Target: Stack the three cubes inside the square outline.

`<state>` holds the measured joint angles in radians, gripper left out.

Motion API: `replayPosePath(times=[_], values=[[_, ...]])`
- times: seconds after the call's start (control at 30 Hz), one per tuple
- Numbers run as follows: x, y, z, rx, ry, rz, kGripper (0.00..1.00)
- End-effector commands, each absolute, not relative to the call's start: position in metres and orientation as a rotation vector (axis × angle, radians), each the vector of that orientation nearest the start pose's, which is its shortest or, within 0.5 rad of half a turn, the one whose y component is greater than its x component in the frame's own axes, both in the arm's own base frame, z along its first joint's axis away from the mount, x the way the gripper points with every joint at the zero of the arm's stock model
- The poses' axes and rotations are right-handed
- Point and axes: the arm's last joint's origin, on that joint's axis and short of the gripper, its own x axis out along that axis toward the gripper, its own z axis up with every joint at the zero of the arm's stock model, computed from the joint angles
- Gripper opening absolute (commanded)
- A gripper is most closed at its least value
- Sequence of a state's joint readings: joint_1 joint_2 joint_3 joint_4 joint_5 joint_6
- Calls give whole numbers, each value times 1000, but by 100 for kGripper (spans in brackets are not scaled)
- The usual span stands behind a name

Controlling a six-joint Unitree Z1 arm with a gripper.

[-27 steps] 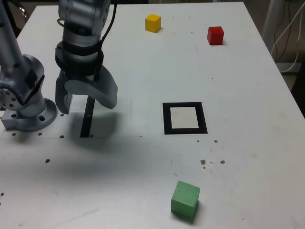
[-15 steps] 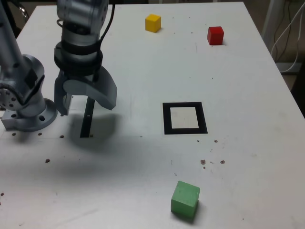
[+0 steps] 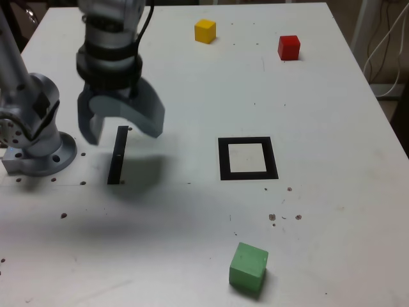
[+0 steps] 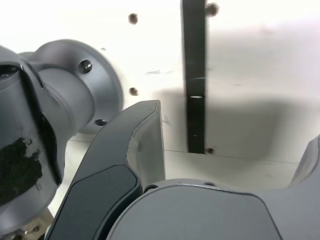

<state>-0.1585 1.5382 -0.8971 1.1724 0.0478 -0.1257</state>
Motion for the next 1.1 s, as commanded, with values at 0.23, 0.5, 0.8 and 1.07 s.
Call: replayPosePath(times=[0.23, 0.5, 0.8, 1.07], values=[[192, -15, 284, 145, 1726, 55, 99], [219, -1, 296, 158, 1707, 36, 99], [277, 8, 309, 292, 1734, -107, 98], [316, 27, 323, 377, 1693, -190, 98]])
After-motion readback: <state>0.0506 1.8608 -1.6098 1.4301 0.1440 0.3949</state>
